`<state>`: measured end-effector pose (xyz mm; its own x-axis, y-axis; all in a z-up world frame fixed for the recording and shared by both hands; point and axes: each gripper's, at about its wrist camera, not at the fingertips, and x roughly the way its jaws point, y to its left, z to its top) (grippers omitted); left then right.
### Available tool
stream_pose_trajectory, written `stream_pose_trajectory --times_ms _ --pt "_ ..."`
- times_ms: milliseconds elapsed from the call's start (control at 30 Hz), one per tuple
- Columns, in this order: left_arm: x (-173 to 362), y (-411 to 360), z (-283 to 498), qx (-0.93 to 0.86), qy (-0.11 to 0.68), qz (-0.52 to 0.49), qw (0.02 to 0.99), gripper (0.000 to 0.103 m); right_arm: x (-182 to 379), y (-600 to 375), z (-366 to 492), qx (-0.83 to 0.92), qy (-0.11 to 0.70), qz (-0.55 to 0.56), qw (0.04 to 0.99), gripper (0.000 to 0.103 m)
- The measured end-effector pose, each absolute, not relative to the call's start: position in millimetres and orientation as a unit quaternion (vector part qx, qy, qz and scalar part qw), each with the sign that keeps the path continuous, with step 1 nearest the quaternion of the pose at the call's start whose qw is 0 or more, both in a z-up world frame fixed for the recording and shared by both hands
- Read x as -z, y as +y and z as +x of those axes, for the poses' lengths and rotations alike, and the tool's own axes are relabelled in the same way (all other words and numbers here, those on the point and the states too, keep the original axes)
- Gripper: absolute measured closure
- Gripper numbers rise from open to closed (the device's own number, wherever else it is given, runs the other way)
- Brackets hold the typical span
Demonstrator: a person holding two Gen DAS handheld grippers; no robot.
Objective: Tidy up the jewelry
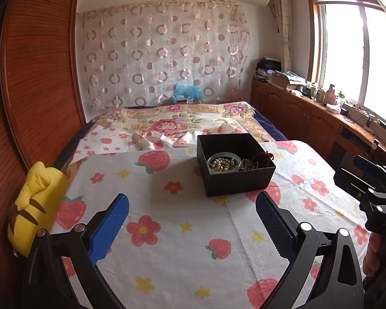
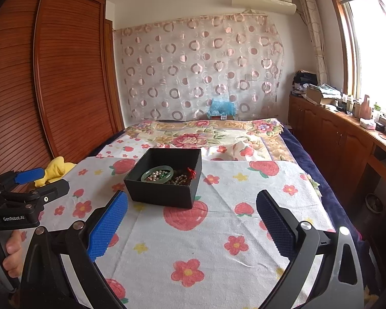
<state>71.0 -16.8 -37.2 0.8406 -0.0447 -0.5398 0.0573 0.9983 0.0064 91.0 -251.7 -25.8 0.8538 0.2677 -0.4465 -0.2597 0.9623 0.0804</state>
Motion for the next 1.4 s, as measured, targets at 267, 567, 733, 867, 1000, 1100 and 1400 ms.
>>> stream_pose_trajectory --times_ms 267,567,733,867,1000,1100,1400 --pt "37.3 -19.0 70.4 0.027 0.28 0.012 0.959 0.008 26.5 -251.8 91.0 -0.137 0.234 0.009 0.962 0.003" --pt "36.8 -19.9 69.7 0.029 0.28 0.013 0.959 0.008 26.3 -252.0 91.1 -0.138 0.233 0.009 0.963 0.003" --pt "35.9 -21.8 68.7 0.031 0.28 0.012 0.96 0.008 26.2 -251.7 90.9 -0.137 0.233 0.009 0.963 0.003" --pt "35.8 -22.5 68.1 0.029 0.279 0.015 0.96 0.008 26.2 -251.8 91.0 -0.137 0.233 0.009 0.963 0.003" --pt "34.1 -22.4 67.0 0.029 0.278 0.015 0.96 0.008 26.4 -252.1 90.9 -0.138 0.233 0.009 0.963 0.003" --pt "34.2 -22.3 67.0 0.03 0.279 0.015 0.96 0.008 26.5 -252.4 91.0 -0.137 0.233 0.009 0.963 0.003" --pt "34.2 -22.4 67.0 0.03 0.278 0.014 0.96 0.008 26.2 -253.7 90.7 -0.137 0.232 0.01 0.963 0.003"
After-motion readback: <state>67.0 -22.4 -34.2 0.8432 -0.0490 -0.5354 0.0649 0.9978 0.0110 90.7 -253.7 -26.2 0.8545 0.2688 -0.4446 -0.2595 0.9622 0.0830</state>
